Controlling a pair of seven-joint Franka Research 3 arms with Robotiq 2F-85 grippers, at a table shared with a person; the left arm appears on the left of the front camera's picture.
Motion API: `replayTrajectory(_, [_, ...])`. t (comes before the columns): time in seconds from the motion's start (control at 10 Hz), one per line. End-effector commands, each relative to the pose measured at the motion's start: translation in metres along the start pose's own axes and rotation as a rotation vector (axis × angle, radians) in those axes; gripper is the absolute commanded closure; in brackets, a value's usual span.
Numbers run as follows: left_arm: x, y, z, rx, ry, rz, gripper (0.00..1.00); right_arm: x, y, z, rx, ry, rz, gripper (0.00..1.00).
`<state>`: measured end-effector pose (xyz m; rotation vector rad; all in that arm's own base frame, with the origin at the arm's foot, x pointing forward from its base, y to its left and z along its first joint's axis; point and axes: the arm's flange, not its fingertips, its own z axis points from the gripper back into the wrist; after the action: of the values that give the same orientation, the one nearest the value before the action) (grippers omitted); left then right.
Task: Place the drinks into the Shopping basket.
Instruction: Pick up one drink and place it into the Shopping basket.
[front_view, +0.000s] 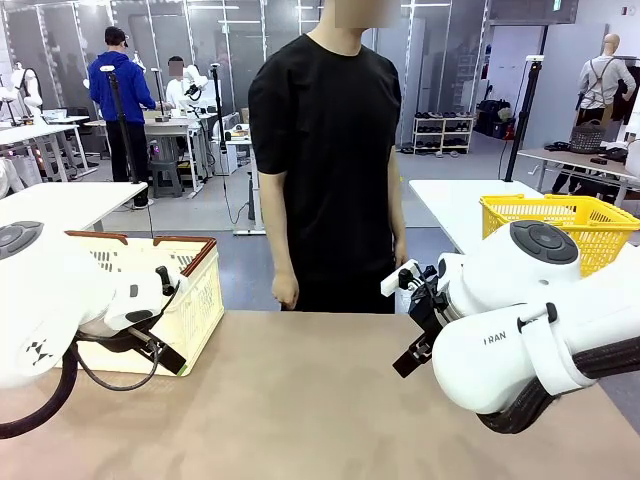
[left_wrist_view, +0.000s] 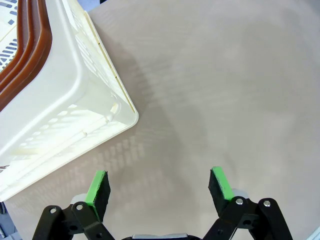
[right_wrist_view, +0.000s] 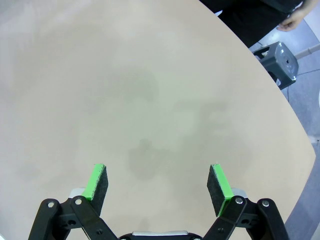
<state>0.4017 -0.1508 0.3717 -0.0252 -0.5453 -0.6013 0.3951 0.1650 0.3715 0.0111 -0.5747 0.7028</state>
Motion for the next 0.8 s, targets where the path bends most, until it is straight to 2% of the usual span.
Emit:
replayTrajectory(0.0, [0.000,0.000,0.000,0.000,0.000,0.000,0.00,0.000,0.000,0.000,0.000,0.000,0.000,0.00])
replayTrajectory(0.3, [0.030,-0.030,0.040,0.023,-0.092,0.070,0.00,0.048,0.055,0.050,-0.070,-0.027,0.012,0.00])
replayTrajectory(0.5, [0.043,-0.049,0.061,0.076,-0.067,0.166,0.00,0.071,0.082,0.079,-0.108,-0.029,-0.025,0.00])
replayTrajectory(0.6, [0.046,-0.065,0.078,0.085,-0.105,0.230,0.00,0.079,0.101,0.097,-0.143,-0.033,-0.068,0.00])
replayTrajectory(0.7, [0.044,-0.077,0.089,0.071,-0.126,0.200,0.00,0.084,0.113,0.108,-0.125,-0.064,-0.096,0.00])
